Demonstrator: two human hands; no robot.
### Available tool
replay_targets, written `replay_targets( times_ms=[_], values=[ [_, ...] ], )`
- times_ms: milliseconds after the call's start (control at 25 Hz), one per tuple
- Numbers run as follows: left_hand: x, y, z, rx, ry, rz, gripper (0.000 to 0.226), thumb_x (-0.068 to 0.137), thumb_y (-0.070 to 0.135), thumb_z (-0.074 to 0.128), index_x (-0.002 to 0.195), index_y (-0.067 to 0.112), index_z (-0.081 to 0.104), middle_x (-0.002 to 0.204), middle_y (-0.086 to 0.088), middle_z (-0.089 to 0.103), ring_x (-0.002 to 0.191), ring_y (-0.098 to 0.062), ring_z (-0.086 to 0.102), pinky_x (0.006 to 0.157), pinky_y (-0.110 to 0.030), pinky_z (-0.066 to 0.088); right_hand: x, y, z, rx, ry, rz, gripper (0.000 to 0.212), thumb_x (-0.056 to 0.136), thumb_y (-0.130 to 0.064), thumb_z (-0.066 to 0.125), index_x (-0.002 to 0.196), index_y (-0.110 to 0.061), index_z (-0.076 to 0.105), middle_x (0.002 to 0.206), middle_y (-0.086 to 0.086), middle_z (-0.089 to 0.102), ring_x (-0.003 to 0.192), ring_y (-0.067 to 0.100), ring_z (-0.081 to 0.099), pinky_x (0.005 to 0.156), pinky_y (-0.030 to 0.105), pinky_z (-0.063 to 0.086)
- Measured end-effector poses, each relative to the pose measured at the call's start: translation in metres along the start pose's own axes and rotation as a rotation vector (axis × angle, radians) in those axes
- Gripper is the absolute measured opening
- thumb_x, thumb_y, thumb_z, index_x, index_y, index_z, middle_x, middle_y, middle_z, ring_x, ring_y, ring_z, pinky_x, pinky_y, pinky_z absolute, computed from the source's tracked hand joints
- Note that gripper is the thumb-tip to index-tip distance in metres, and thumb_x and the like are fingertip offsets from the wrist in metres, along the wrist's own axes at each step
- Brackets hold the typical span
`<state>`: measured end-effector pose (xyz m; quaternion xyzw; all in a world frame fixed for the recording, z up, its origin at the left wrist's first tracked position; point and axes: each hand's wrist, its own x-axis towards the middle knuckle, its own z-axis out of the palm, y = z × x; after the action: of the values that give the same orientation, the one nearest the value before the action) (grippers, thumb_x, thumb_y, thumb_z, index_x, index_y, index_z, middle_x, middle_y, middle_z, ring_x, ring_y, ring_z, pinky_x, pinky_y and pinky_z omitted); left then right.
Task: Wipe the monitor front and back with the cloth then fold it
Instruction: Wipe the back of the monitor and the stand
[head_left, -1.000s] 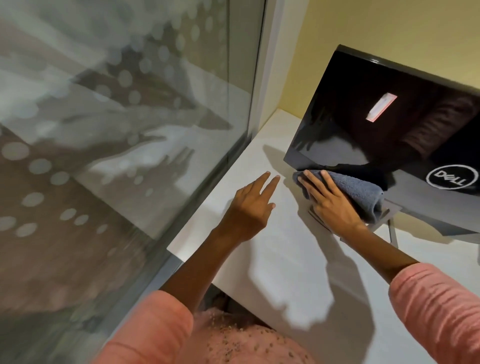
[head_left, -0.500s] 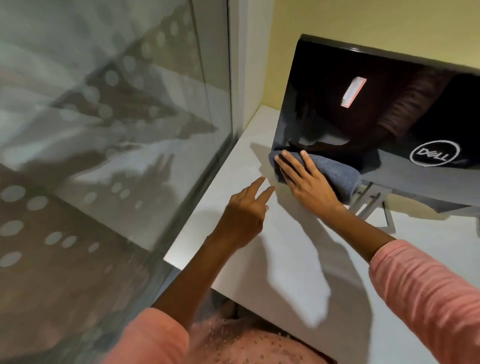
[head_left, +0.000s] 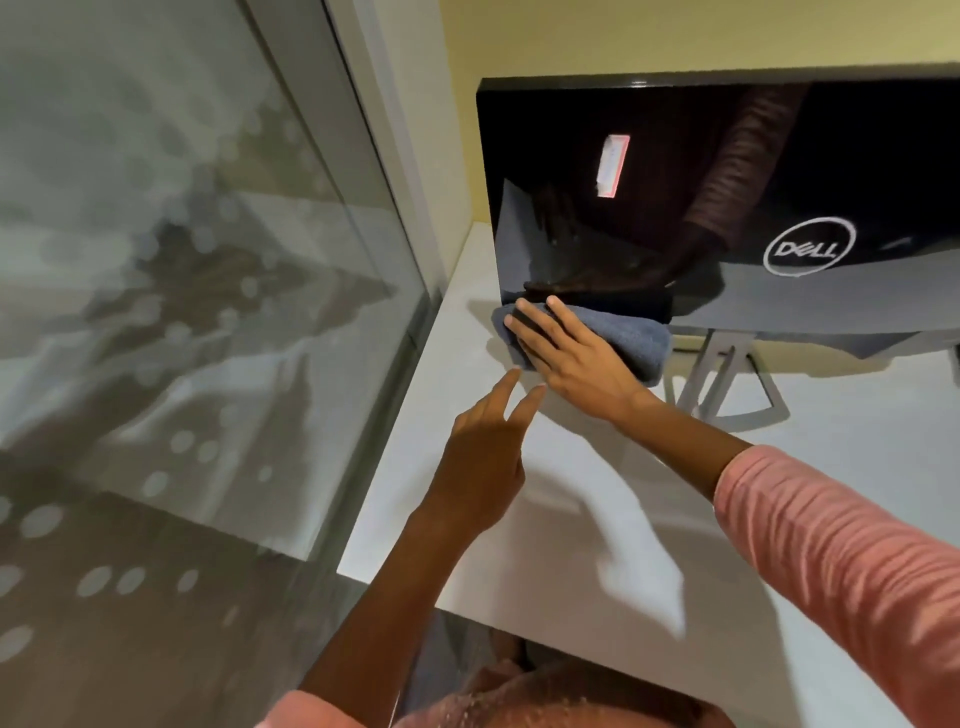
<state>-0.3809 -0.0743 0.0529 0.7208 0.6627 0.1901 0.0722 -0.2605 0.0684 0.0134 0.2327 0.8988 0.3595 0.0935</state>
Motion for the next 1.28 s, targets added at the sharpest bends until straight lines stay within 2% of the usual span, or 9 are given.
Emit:
replay_targets(
  times_ms=[160, 320, 400, 520, 560, 640, 840, 1000, 1280],
  values=[
    [-0.004, -0.002, -0.004, 0.044, -0.011, 0.047, 0.058, 0.067, -0.002, 0.077, 0.122, 0.008, 0.061, 0.126, -0.022, 0.058, 0.090, -0.036, 0.069, 0.075, -0.039, 0.056, 0.003, -0.025, 0.006, 0.130, -0.122, 0.058, 0.062, 0.098, -0.033, 0.041, 0.149, -0.007, 0.016, 0.158, 0.016, 0.001, 0.143, 0.039, -0.008, 0.114, 0.051, -0.007],
    [0.004, -0.002, -0.015, 0.038, -0.102, 0.083, 0.059, 0.085, 0.003, 0.059, 0.141, 0.012, 0.042, 0.148, -0.017, 0.035, 0.130, -0.034, 0.044, 0.105, -0.042, 0.037, -0.025, -0.041, 0.005, 0.643, -0.260, 0.321, 0.065, 0.099, -0.019, 0.043, 0.150, -0.011, 0.005, 0.158, 0.009, -0.006, 0.145, 0.031, -0.008, 0.117, 0.043, 0.007],
    [0.011, 0.000, -0.023, 0.017, -0.143, 0.013, 0.058, 0.095, 0.007, 0.043, 0.147, 0.023, 0.023, 0.157, -0.005, 0.012, 0.145, -0.024, 0.014, 0.118, -0.038, 0.015, -0.032, -0.057, -0.007, 1.046, -0.016, 0.731, 0.066, 0.094, -0.007, 0.050, 0.150, -0.013, 0.015, 0.159, 0.005, 0.007, 0.146, 0.026, 0.006, 0.116, 0.035, 0.016],
    [0.021, 0.004, -0.037, 0.004, -0.005, 0.078, 0.065, 0.091, -0.004, 0.045, 0.147, 0.024, 0.025, 0.158, -0.006, 0.011, 0.145, -0.025, 0.008, 0.119, -0.042, 0.010, -0.025, -0.076, -0.033, 1.729, 0.469, 1.551, 0.049, 0.095, -0.007, 0.050, 0.141, -0.019, 0.041, 0.148, 0.000, 0.039, 0.137, 0.016, 0.035, 0.114, 0.031, 0.029],
    [0.023, 0.005, -0.041, 0.022, 0.032, 0.100, 0.069, 0.088, -0.008, 0.047, 0.146, 0.024, 0.028, 0.157, -0.006, 0.012, 0.145, -0.025, 0.009, 0.118, -0.043, 0.012, -0.019, -0.077, -0.038, 1.849, 0.548, 1.764, 0.046, 0.096, -0.010, 0.049, 0.140, -0.021, 0.043, 0.144, 0.001, 0.045, 0.132, 0.017, 0.042, 0.111, 0.031, 0.034],
    [0.027, 0.003, -0.043, 0.053, 0.061, 0.134, 0.074, 0.084, -0.015, 0.047, 0.146, 0.023, 0.030, 0.157, -0.007, 0.013, 0.144, -0.025, 0.009, 0.117, -0.045, 0.015, -0.004, -0.070, -0.044, 1.758, 0.473, 1.965, 0.047, 0.095, -0.013, 0.051, 0.141, -0.019, 0.041, 0.143, 0.003, 0.047, 0.128, 0.020, 0.047, 0.106, 0.027, 0.036],
    [0.031, -0.003, -0.045, 0.107, 0.083, 0.152, 0.082, 0.079, -0.017, 0.054, 0.145, 0.024, 0.030, 0.157, -0.007, 0.013, 0.144, -0.028, 0.013, 0.114, -0.044, 0.016, 0.037, -0.074, -0.048, 1.631, 0.392, 1.769, 0.031, 0.095, -0.021, 0.049, 0.125, -0.027, 0.049, 0.126, -0.004, 0.058, 0.106, 0.018, 0.058, 0.092, 0.040, 0.052],
    [0.032, -0.001, -0.040, 0.158, 0.037, 0.214, 0.083, 0.076, -0.018, 0.057, 0.145, 0.021, 0.032, 0.156, -0.011, 0.017, 0.144, -0.032, 0.013, 0.113, -0.045, 0.010, 0.022, -0.088, -0.030, 1.598, 0.411, 1.488, 0.036, 0.091, -0.008, 0.045, 0.126, -0.014, 0.051, 0.126, 0.006, 0.054, 0.112, 0.025, 0.054, 0.093, 0.038, 0.048],
    [0.032, 0.014, -0.033, 0.188, 0.016, 0.255, 0.080, 0.068, -0.016, 0.067, 0.138, 0.014, 0.045, 0.149, -0.019, 0.033, 0.136, -0.040, 0.031, 0.106, -0.053, 0.015, 0.002, -0.073, 0.005, 1.420, 0.299, 1.437, 0.039, 0.097, -0.020, 0.044, 0.132, -0.035, 0.036, 0.132, -0.003, 0.054, 0.107, 0.024, 0.060, 0.086, 0.045, 0.054]
  ],
)
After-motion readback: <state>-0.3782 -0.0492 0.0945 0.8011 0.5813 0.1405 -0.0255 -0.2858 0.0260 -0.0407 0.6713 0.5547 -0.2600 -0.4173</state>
